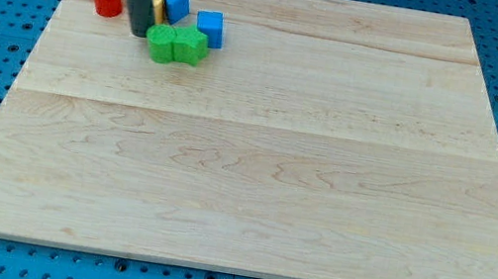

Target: Slide the green star to the center

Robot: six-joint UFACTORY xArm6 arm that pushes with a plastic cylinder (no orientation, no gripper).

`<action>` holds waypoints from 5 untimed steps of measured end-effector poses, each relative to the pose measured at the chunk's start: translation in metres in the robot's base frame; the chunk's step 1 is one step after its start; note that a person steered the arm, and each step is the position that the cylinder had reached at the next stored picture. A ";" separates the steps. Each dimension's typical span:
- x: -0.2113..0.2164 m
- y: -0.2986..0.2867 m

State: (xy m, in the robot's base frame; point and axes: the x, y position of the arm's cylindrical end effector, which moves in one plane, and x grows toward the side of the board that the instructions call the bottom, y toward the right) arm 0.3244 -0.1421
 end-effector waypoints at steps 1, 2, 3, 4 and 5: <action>0.020 0.070; 0.020 0.090; 0.000 0.108; 0.013 0.150; 0.019 0.170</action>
